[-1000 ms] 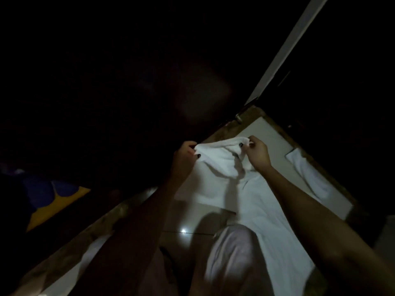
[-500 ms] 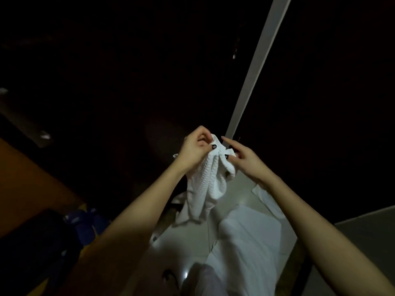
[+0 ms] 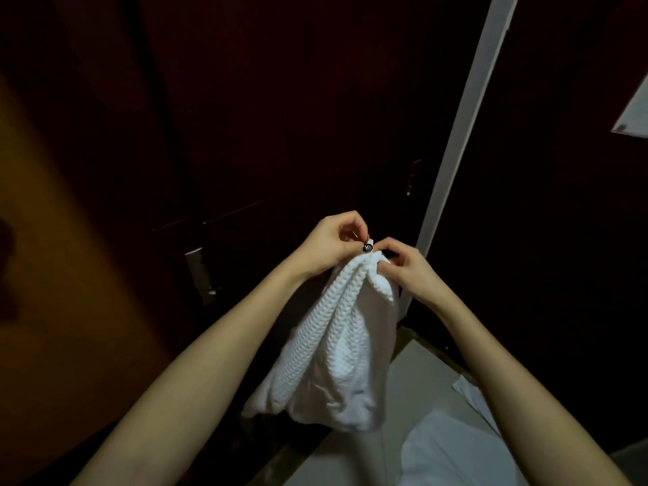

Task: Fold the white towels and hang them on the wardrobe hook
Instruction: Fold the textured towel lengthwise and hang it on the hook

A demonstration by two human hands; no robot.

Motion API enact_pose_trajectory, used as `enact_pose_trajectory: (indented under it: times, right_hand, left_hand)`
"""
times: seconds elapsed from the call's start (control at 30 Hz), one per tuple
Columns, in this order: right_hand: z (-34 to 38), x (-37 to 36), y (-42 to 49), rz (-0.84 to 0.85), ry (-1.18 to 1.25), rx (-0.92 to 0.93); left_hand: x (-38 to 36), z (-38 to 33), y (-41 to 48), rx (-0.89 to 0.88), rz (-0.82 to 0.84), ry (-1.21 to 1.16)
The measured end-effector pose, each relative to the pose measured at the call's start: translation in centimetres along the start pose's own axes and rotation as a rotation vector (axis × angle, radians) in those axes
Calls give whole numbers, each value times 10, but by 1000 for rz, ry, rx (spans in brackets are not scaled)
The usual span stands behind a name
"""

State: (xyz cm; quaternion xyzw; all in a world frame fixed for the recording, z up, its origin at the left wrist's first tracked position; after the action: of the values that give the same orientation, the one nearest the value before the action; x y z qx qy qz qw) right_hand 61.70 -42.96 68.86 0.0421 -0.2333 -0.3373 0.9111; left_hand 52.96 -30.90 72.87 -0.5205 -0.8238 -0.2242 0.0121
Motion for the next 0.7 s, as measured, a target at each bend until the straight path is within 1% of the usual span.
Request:
enact_pose_trajectory:
  times: [0.23, 0.33, 0.43, 0.5, 0.6, 0.7]
  right_hand:
    - [28, -43, -23, -45, 57, 22]
    - [39, -46, -32, -163, 65, 58]
    - [49, -34, -42, -326, 110, 63]
    - [54, -29, -44, -360, 108, 65]
    - [62, -41, -45, -276, 11, 98]
    - [66, -61, -46, -93, -80, 105]
  left_hand:
    - [38, -7, -47, -60, -3, -5]
    - [53, 3, -67, -41, -52, -11]
    - [67, 24, -87, 53, -91, -7]
    - [72, 37, -101, 121, -105, 12]
    - [67, 45, -120, 159, -152, 2]
    - [59, 37, -126, 120, -217, -2]
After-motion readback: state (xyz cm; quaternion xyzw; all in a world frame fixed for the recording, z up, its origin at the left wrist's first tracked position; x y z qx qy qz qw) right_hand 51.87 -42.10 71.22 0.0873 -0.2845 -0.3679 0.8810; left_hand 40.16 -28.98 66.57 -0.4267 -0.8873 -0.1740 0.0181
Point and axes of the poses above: each hand's wrist, its own y-axis towards the middle knuckle, its own x-axis out of the back of the hand, z = x × y, the point moved 6 cm from there along y, towards the middle knuckle, and after that the axes turned 6 degrees about -z, right-handed, at the moved point
